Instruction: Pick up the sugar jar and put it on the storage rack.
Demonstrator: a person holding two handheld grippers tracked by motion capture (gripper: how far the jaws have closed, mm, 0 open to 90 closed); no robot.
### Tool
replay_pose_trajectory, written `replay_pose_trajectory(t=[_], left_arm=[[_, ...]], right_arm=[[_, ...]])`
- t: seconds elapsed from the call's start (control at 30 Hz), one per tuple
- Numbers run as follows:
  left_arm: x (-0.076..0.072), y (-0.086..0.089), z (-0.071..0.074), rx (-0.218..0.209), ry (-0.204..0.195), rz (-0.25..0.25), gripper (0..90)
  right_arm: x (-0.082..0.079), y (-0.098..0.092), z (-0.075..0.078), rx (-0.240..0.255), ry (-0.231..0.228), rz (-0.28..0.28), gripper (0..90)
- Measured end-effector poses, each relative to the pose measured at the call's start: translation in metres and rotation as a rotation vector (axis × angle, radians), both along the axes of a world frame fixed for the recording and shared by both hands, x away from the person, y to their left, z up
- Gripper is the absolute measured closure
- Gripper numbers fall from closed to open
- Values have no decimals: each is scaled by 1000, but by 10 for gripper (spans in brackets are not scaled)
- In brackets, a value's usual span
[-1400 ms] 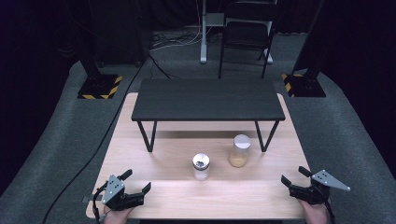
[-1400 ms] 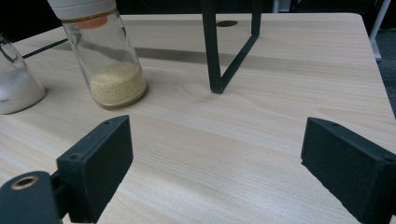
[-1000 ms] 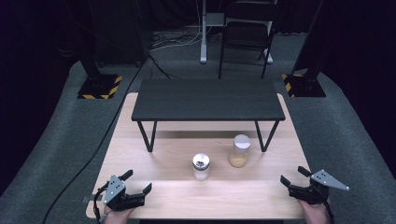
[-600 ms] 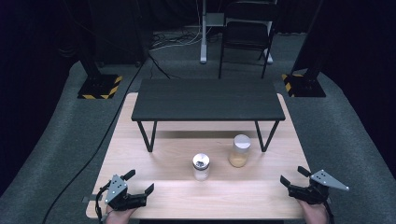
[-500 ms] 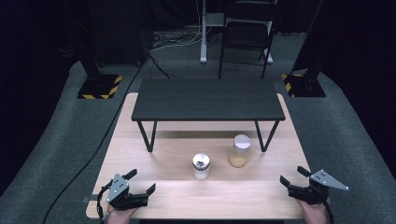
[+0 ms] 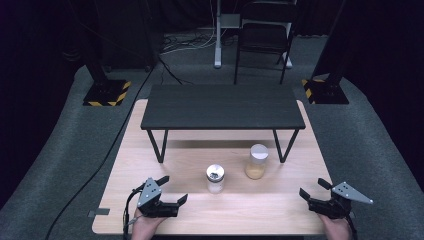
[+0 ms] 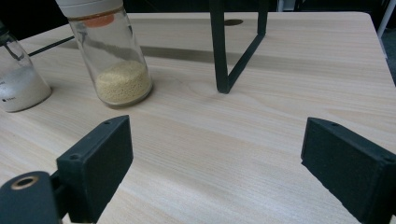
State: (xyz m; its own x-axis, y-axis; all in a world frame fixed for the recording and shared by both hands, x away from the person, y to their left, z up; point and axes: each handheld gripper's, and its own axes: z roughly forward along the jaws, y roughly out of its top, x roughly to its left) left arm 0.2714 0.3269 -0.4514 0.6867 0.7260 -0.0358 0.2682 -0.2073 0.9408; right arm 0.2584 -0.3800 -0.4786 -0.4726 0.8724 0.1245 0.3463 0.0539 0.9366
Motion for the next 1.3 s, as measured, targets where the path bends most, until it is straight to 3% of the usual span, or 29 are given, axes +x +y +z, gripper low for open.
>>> replay_pose_trajectory(t=[0.27,0.5,0.73,0.97,1.1,1.3], left_arm=[[16,-30,5,38,-12,-62,70],[32,-52,-5,16,11,-81,87],[45,-65,-14,-4,34,-80,101],[51,-83,-21,15,51,-58,128],[53,-88,-23,15,63,-28,169],[53,-93,-24,26,37,-36,290]], right_arm=[[-1,0,0,2,-1,0,79],[0,0,0,1,1,2,79],[-1,0,0,1,2,3,79],[-1,0,0,1,1,5,79],[0,1,0,0,1,7,79],[0,1,0,-2,1,6,80]])
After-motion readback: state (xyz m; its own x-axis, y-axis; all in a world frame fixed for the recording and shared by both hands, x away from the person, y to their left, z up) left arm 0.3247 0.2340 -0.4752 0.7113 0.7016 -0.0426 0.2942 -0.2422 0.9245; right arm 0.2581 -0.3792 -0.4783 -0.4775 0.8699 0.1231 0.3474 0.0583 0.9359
